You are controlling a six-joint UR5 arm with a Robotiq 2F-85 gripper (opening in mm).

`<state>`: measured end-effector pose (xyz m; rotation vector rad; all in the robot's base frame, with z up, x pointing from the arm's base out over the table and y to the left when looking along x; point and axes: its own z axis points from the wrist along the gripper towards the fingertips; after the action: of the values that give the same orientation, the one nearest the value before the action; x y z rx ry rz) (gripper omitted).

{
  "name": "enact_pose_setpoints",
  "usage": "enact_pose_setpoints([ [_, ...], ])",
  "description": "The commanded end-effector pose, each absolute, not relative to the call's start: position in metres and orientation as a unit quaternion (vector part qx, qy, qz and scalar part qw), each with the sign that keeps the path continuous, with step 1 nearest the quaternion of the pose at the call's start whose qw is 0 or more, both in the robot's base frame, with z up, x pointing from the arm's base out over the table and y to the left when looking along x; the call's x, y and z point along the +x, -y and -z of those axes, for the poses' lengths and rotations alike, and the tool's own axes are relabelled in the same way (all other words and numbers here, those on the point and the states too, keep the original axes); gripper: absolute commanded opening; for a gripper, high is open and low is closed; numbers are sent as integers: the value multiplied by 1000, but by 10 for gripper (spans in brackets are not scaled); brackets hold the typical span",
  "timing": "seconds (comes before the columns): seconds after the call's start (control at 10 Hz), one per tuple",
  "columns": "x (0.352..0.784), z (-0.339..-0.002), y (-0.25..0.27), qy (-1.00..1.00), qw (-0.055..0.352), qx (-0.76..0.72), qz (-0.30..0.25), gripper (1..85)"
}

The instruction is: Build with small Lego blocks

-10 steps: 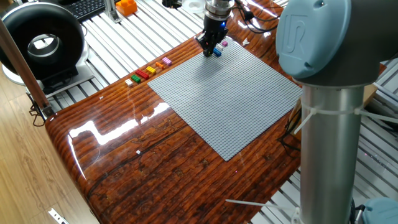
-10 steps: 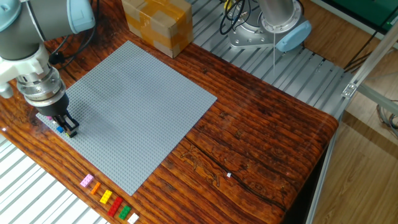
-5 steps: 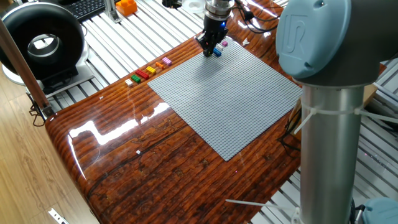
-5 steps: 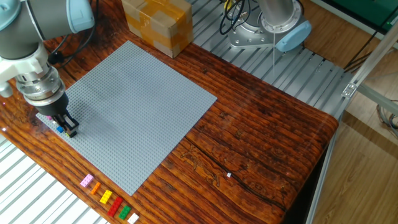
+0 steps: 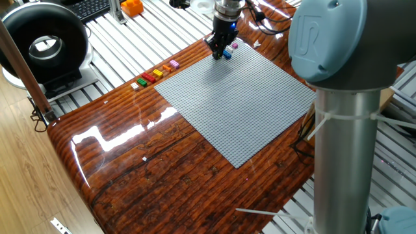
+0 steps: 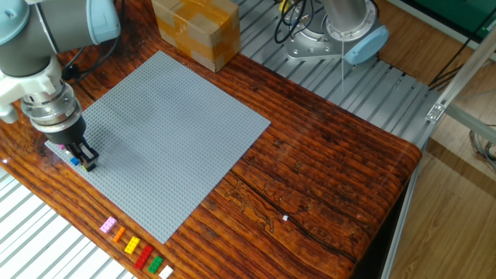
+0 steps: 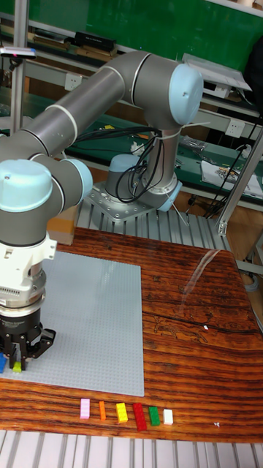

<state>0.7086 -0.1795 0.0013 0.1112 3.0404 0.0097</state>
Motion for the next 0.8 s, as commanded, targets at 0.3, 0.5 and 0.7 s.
enact_pose_setpoints([
  [0.3,704,-5,191,-999,39,17,9,257],
  [0.5,709,0,185,-999,48,15,6,297],
  [0.7,708,0,188,-999,47,-5,3,410],
])
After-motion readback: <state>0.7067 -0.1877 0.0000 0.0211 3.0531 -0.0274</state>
